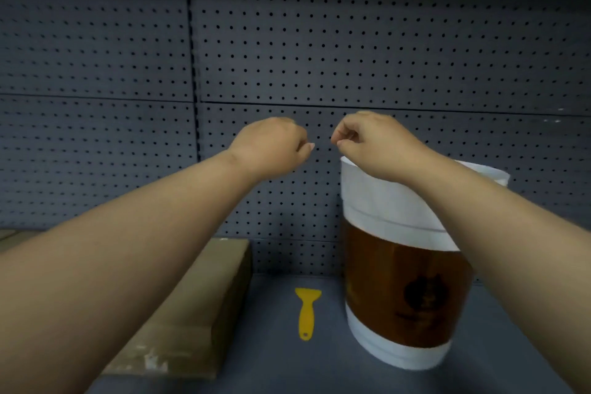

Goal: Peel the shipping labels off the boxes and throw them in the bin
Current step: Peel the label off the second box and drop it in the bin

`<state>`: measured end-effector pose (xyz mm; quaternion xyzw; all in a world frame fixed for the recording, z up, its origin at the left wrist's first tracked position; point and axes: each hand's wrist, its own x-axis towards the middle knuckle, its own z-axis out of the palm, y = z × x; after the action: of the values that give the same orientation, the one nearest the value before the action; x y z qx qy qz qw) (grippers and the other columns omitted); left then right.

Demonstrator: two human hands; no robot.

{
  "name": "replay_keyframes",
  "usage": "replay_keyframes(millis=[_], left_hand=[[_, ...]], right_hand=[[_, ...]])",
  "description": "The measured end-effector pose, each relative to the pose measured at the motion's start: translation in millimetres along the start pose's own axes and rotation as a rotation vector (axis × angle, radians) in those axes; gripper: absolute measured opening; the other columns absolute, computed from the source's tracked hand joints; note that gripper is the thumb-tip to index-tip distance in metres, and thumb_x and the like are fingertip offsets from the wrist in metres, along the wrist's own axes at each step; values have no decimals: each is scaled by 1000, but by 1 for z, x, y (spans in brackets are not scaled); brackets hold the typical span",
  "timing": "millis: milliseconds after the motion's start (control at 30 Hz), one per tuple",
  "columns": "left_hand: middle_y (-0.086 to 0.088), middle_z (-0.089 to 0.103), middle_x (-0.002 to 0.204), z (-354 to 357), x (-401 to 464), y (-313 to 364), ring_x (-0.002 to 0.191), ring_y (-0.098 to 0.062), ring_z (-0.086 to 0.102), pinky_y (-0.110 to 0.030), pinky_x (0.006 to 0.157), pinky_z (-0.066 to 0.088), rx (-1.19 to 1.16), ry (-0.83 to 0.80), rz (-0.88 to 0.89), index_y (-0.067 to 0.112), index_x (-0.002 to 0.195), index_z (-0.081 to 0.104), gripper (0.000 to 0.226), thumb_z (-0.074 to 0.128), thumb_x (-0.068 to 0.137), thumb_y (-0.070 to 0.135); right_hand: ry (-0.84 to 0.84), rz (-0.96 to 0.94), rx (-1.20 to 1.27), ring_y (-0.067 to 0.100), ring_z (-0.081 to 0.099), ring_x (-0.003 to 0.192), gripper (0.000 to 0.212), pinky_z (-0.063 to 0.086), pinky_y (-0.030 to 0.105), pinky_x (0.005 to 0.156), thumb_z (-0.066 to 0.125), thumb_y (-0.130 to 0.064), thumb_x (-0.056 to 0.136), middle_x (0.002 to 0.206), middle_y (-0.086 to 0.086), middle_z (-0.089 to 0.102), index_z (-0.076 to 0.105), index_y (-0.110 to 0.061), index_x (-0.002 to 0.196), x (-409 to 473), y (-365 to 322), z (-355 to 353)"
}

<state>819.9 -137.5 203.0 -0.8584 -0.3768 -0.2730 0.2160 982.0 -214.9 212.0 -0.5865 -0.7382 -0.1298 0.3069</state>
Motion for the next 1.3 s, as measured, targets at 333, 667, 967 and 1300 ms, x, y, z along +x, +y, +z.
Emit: replay_keyframes(millis=[333,667,967,1300], left_hand=[[-11,61,91,-25,-162,-157,73,-27,55,-32,58,40,186,-122,-175,11,88,62,38,36,97,36],[-10,61,99,-53,-315,-287,84,-30,59,-35,67,45,241,-259,-316,9,93,62,37,36,96,36],[-7,62,96,-46,-362,-344,86,-29,59,-34,69,45,256,-295,-423,12,94,62,32,38,93,33],[-6,61,101,-23,-360,-373,94,-30,57,-34,77,43,231,-324,-515,14,100,62,34,37,95,37]], right_hand=[[-160,-63,127,15,47,89,10,37,29,77,44,-20,93,99,-3,46,52,-25,91,29,-178,125],[-279,-67,204,15,47,86,14,38,28,77,44,-17,92,98,-2,46,57,-20,97,27,-309,242],[-402,-52,168,16,49,92,14,42,30,81,42,-17,89,102,-2,50,55,-22,89,42,-335,297],[-465,-93,168,16,51,94,12,47,34,84,43,-20,89,101,-6,48,54,-24,88,77,-341,335]])
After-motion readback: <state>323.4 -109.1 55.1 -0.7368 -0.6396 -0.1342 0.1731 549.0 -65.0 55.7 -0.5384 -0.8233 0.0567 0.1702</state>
